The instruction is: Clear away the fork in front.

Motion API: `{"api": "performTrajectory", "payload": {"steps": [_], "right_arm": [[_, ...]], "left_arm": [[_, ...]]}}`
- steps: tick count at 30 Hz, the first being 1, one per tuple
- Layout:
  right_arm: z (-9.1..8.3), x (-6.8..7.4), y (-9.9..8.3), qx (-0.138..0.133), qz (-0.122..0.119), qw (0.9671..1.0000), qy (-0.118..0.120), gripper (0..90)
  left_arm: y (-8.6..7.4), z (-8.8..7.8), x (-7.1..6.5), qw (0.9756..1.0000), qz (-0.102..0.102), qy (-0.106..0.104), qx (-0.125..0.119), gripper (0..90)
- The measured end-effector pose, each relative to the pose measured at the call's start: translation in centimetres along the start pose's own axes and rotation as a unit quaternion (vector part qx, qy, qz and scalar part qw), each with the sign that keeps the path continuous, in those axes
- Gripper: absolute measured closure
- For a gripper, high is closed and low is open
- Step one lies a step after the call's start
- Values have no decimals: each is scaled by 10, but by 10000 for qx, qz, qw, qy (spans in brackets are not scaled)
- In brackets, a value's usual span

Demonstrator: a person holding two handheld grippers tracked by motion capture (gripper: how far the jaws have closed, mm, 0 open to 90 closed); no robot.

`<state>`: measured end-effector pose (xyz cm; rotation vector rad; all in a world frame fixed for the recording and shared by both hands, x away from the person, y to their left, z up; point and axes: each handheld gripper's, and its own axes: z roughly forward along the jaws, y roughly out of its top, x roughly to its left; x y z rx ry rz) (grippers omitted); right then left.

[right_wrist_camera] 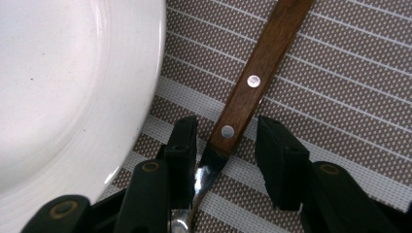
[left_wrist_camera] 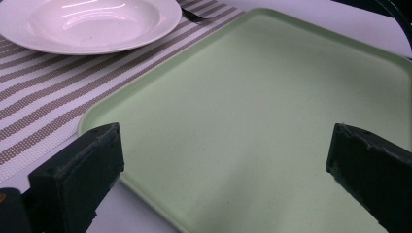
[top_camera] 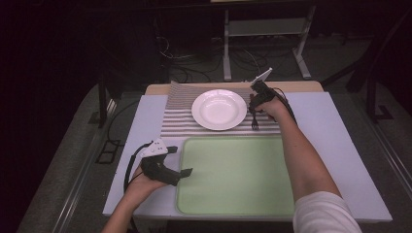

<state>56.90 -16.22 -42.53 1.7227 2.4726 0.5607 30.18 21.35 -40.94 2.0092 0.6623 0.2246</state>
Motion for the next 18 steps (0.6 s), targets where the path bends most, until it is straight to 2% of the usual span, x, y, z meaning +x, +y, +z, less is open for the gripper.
{"api": "performTrajectory", "payload": {"steps": [18], "right_arm": [[0, 0, 1, 43, -42, 9998, -174, 714]], "left_arm": [[0, 1, 0, 10000, -4, -6, -1, 0]]}}
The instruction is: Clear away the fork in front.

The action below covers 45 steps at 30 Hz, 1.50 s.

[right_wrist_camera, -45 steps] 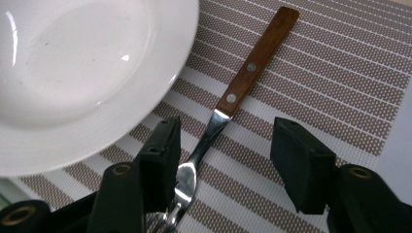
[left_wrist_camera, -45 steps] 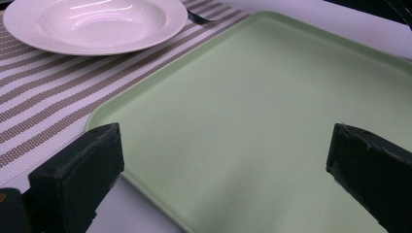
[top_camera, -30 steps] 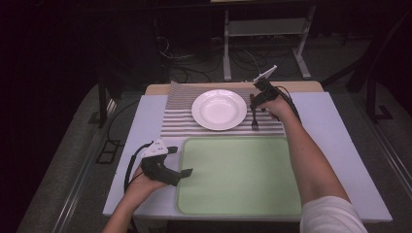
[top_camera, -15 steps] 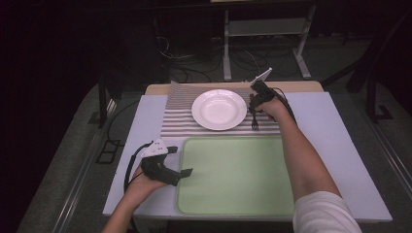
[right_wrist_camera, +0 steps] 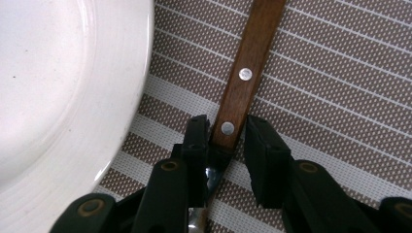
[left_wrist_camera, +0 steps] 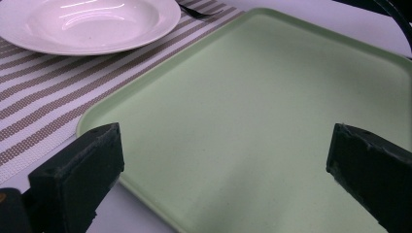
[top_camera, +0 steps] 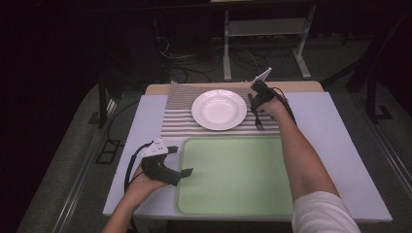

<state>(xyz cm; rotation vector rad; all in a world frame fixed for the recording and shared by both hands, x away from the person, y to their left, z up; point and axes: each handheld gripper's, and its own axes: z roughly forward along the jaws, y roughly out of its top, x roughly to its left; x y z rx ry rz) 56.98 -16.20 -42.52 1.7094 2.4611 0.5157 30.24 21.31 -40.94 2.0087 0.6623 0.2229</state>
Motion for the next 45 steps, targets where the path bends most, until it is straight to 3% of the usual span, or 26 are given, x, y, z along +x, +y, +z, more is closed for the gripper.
{"api": "performTrajectory", "payload": {"steps": [4, 10, 14, 20, 26, 29, 32, 33, 34, 36, 37, 38, 39, 42, 43, 45], "right_arm": [[0, 0, 0, -1, -92, 9999, -106, 770], [0, 2, -2, -48, -236, 9996, -156, 774], [-3, -2, -4, -101, -187, 9997, -133, 775], [-25, -17, -14, -548, 2, 9983, 204, 775], [-44, -22, -25, -872, -22, 9955, 358, 774], [-56, -25, -32, -1069, -19, 9931, 491, 775], [-74, -25, -44, -1394, -89, 9879, 680, 775], [-74, -25, -44, -1394, -89, 9879, 680, 775], [-83, -25, -52, -1539, -142, 9851, 753, 774], [-87, -24, -55, -1586, -170, 9842, 772, 774], [-91, -23, -58, -1659, -211, 9827, 799, 775], [-102, -21, -67, -1824, -306, 9791, 848, 774], [-102, -21, -67, -1824, -306, 9791, 848, 774], [-119, -15, -82, -2103, -409, 9715, 1019, 774], [-119, -15, -82, -2103, -409, 9715, 1019, 774], [-124, -9, -93, -2165, -525, 9684, 1117, 774]], "left_arm": [[0, 0, 0, 10000, 1, 0, -3, 0], [0, 0, 0, 10000, 10, 11, -3, 0], [0, -1, 1, 10000, 0, 20, -2, 0], [0, -1, 1, 10000, -1, 37, 7, 0], [0, -1, 1, 10000, -8, 52, 3, 0], [0, -1, 1, 10000, 5, 54, 6, 0], [0, -1, 0, 10000, 7, 51, -5, 0], [0, -1, 0, 10000, 7, 51, -5, 0], [0, 0, 0, 10000, 11, 44, 0, 0], [0, 0, 0, 10000, 1, 36, 0, 0], [0, 0, 0, 10000, 1, 35, 1, 0], [0, -1, 0, 10000, -5, 41, -7, 0], [0, -1, 0, 10000, -5, 41, -7, 0], [-1, -1, 0, 10000, -7, 53, -32, 0], [0, -1, 0, 10000, -5, 56, -42, 0], [0, -1, -1, 10000, 16, 47, -49, 0]]}}
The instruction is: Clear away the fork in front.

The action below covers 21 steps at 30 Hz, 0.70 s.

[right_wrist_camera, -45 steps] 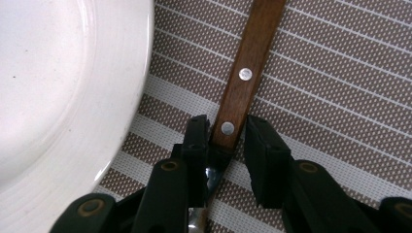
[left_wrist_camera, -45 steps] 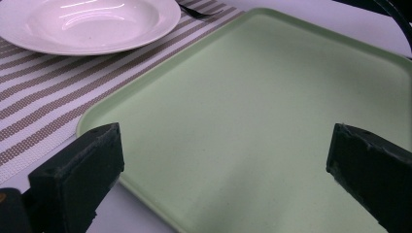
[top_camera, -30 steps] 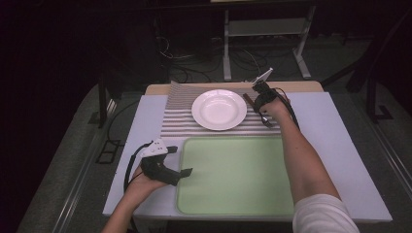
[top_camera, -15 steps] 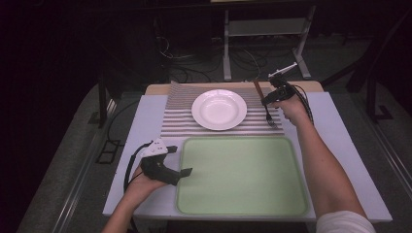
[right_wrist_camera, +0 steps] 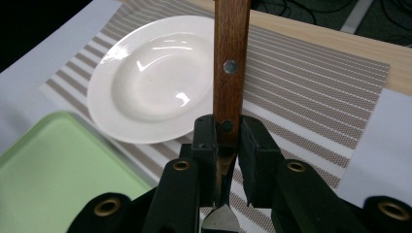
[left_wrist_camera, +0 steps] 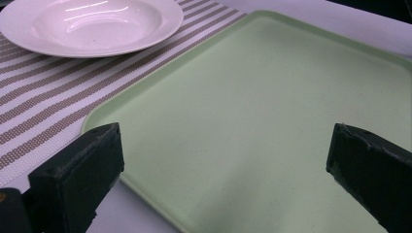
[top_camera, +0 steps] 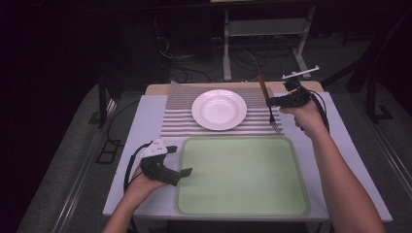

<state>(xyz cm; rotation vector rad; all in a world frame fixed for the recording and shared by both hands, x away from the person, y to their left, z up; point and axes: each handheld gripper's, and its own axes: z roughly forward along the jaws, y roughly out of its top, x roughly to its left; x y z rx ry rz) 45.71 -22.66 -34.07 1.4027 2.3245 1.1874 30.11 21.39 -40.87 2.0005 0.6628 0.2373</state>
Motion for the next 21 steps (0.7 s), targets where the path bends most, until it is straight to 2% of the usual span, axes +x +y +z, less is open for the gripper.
{"api": "performTrajectory", "payload": {"steps": [6, 9, 13, 15, 18, 19, 21], "right_arm": [[-9, 11, -17, -176, -154, 9996, 153, 774], [-13, 19, -34, -293, -236, 9988, 302, 774], [-16, 25, -44, -345, -331, 9982, 375, 774], [-20, 32, -52, -378, -468, 9972, 445, 774], [-22, 36, -56, -397, -535, 9965, 496, 774], [-24, 40, -60, -410, -637, 9957, 529, 774], [-25, 43, -65, -405, -656, 9955, 559, 774]], "left_arm": [[0, 1, -1, 10000, 36, -20, 31, 0], [0, 1, -2, 10000, 66, -19, 41, 0], [0, 2, -3, 10000, 79, 14, 33, 0], [0, 3, -4, 9999, 72, 61, 61, 0], [0, 3, -4, 9999, 58, 70, 50, 0], [0, 3, -4, 10000, 47, 73, 48, 0], [0, 3, -4, 10000, 35, 85, 38, 0]]}}
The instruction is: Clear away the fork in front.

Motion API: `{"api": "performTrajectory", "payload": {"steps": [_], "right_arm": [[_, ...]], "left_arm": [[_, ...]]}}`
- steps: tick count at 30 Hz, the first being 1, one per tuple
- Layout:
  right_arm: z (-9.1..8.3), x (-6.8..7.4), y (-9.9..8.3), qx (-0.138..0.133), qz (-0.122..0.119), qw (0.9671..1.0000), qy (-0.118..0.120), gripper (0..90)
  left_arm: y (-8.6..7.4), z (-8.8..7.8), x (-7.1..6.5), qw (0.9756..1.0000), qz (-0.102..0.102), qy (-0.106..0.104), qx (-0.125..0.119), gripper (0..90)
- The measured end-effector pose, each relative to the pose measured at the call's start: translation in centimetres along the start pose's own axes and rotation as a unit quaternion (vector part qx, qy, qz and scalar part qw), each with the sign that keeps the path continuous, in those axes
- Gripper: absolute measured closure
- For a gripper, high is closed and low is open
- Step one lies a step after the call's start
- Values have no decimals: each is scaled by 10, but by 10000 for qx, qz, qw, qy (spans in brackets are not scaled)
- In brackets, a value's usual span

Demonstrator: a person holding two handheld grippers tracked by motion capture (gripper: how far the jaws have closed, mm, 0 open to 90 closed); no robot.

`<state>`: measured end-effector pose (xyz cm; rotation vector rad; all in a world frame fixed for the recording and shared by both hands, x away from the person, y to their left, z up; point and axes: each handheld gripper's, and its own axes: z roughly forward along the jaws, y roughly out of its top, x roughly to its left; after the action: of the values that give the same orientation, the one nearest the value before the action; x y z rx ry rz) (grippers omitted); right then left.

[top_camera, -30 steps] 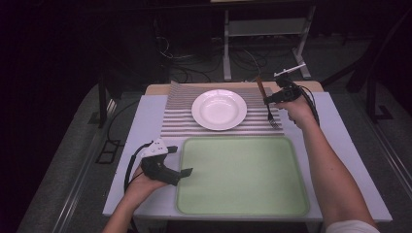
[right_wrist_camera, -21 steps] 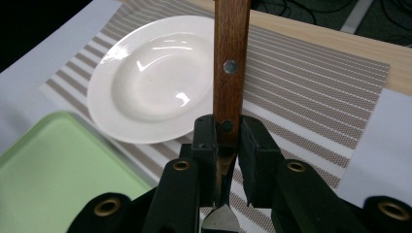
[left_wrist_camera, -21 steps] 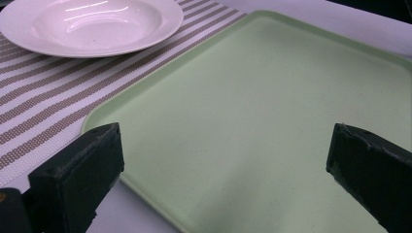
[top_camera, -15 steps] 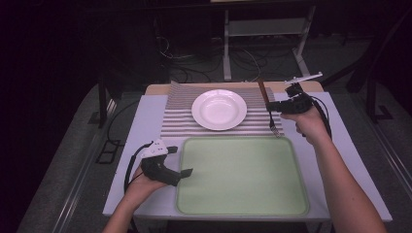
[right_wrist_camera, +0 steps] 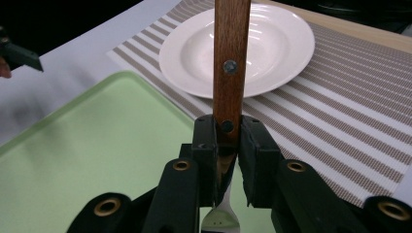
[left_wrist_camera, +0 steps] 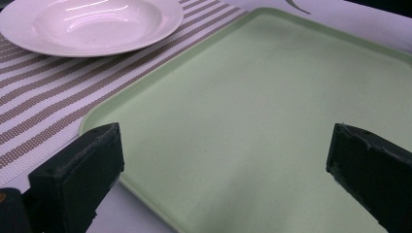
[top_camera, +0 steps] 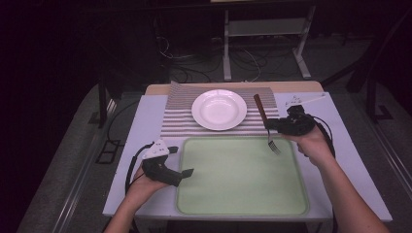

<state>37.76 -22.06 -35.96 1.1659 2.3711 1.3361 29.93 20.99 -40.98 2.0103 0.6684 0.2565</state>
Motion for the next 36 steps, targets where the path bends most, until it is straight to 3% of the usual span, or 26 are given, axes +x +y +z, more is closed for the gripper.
{"api": "performTrajectory", "payload": {"steps": [15, 22, 29, 36], "right_arm": [[-8, 25, -18, -115, -231, 9994, 249, 774], [-6, 36, -27, -112, -353, 9985, 393, 774], [-8, 43, -35, -200, -369, 9978, 514, 774], [0, 51, -42, -142, -393, 9968, 676, 774]], "left_arm": [[4, 3, 1, 10000, -77, 17, -10, 0], [23, 9, -2, 10000, 67, 68, 5, 0], [45, 18, -4, 9997, 76, -147, -179, 0], [69, 33, -11, 9988, 158, -357, -280, 0]]}}
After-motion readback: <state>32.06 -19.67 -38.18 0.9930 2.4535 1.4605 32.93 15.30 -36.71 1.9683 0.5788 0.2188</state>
